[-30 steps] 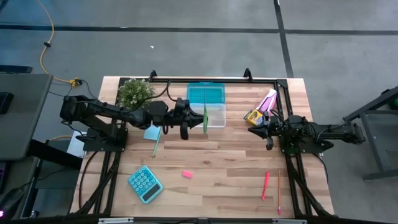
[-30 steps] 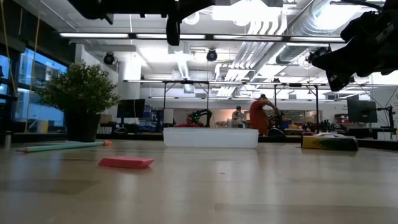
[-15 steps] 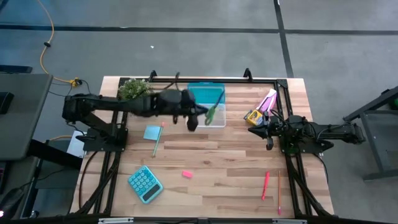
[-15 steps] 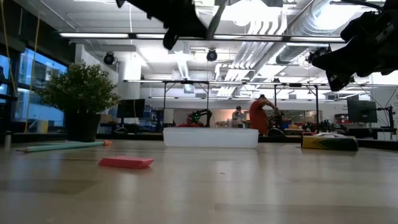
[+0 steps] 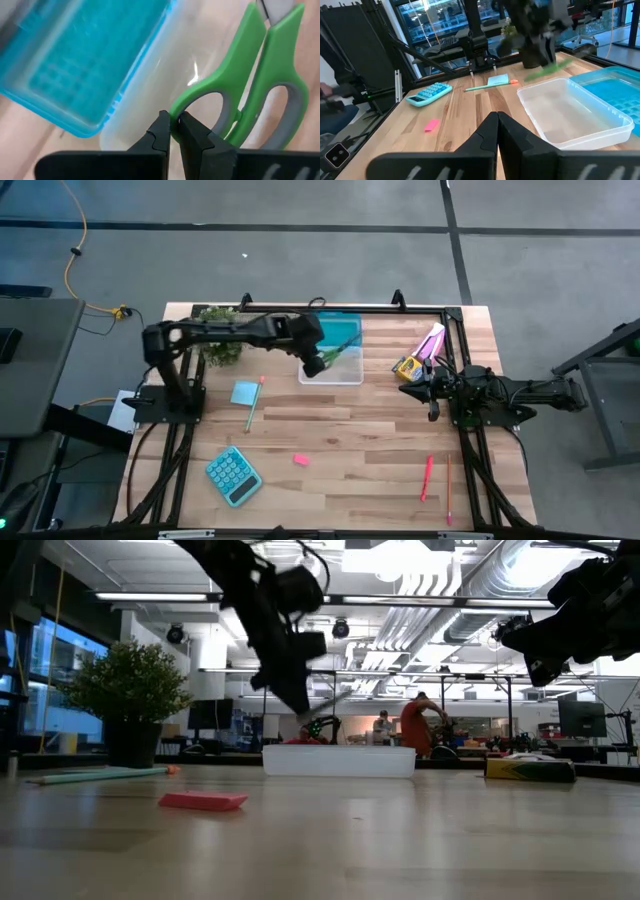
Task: Pack school essentials
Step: Put the green scissors into the supply box
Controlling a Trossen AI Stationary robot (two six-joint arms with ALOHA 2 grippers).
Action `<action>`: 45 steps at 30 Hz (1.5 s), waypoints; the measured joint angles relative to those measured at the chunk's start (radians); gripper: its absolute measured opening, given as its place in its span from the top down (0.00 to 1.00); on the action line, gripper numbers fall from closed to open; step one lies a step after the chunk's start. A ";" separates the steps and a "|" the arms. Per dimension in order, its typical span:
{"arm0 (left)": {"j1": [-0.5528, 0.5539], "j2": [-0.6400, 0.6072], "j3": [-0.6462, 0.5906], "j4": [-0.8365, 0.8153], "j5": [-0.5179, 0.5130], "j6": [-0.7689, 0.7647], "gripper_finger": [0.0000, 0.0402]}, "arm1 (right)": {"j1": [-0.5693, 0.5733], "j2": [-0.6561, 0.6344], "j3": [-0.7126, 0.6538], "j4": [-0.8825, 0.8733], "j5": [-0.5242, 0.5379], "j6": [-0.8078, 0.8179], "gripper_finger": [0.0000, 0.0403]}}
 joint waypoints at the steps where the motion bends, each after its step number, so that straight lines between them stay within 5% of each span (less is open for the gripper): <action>1: 0.003 0.023 0.000 0.000 0.000 0.008 0.98 | 0.000 0.000 0.000 0.000 0.000 0.000 1.00; 24: 0.036 0.163 0.003 -0.023 -0.004 0.085 0.98 | 0.000 0.000 0.000 0.000 0.000 0.000 1.00; 35: 0.029 0.238 0.204 -0.208 -0.004 0.102 0.98 | 0.000 0.000 0.000 0.001 0.000 0.000 1.00; 45: 0.035 0.255 0.216 -0.277 -0.007 0.087 0.98 | 0.000 0.000 0.000 0.000 0.000 0.000 1.00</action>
